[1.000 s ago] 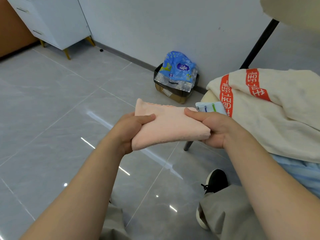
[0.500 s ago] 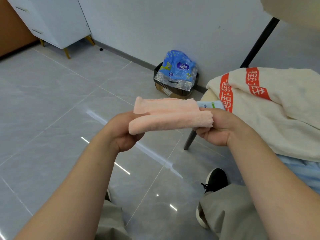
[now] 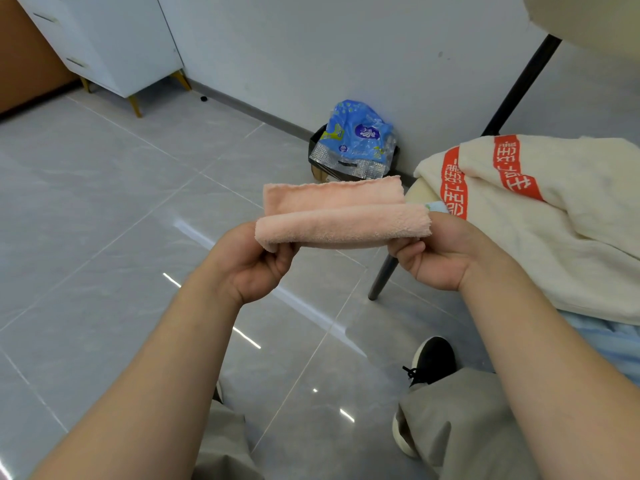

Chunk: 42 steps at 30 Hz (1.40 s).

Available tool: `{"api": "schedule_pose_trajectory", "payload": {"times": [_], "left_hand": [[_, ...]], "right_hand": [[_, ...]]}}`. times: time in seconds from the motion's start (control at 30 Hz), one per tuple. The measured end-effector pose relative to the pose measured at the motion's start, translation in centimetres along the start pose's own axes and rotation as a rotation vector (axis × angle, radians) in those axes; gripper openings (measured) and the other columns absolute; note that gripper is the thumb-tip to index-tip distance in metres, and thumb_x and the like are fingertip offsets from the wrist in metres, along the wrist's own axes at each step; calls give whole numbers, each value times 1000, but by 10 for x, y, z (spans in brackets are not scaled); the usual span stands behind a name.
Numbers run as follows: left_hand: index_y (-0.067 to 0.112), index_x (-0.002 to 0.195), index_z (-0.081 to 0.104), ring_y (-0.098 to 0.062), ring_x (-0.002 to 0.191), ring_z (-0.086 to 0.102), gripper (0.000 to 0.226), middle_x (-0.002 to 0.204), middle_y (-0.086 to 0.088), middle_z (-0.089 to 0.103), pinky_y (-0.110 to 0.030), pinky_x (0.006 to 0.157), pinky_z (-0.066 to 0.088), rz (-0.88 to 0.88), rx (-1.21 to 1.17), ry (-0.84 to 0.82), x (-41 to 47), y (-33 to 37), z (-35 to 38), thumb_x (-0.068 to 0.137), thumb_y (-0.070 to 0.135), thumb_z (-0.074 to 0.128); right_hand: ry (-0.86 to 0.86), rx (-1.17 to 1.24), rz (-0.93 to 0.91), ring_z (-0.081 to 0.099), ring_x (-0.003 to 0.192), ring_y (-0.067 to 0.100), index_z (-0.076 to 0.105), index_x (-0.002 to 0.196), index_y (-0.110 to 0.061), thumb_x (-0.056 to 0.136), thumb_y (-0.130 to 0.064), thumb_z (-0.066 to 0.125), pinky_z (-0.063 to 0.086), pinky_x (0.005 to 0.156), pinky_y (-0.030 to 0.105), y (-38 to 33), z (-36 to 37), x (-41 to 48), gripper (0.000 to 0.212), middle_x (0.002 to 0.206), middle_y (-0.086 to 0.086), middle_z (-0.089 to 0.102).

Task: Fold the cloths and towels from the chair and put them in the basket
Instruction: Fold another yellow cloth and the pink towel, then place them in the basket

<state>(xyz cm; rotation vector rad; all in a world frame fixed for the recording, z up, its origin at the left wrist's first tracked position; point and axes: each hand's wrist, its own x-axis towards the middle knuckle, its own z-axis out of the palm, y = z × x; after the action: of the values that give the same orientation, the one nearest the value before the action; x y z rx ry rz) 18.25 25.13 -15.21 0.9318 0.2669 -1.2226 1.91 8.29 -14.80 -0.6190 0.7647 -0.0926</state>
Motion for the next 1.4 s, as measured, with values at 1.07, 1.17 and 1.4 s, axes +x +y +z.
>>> {"api": "schedule_pose_trajectory", "payload": {"times": [1.07,1.17,1.4], "left_hand": [[10,76,72,-12,48,67,11,65,1,69,-16,35,47,-36,-224,-244,-1,2,2,77,10,60],[13,89,67,-14,54,67,18,72,2,68,-18,42,53,-35,-138,-189,4,2,-4,81,9,51],[11,94,63,-16,65,67,34,90,1,66,-22,49,55,-54,236,87,13,1,-5,88,44,67]], "right_hand": [[-78,-19,-140,57,62,13,69,93,-18,94,0,39,48,44,19,0,-4,7,35,77,2,64],[-45,-24,-138,57,66,17,73,81,-15,82,-5,43,48,49,22,0,-4,9,31,79,4,63],[133,-300,-82,71,89,27,73,101,5,92,-41,62,57,80,33,0,-8,12,49,103,18,74]]}}
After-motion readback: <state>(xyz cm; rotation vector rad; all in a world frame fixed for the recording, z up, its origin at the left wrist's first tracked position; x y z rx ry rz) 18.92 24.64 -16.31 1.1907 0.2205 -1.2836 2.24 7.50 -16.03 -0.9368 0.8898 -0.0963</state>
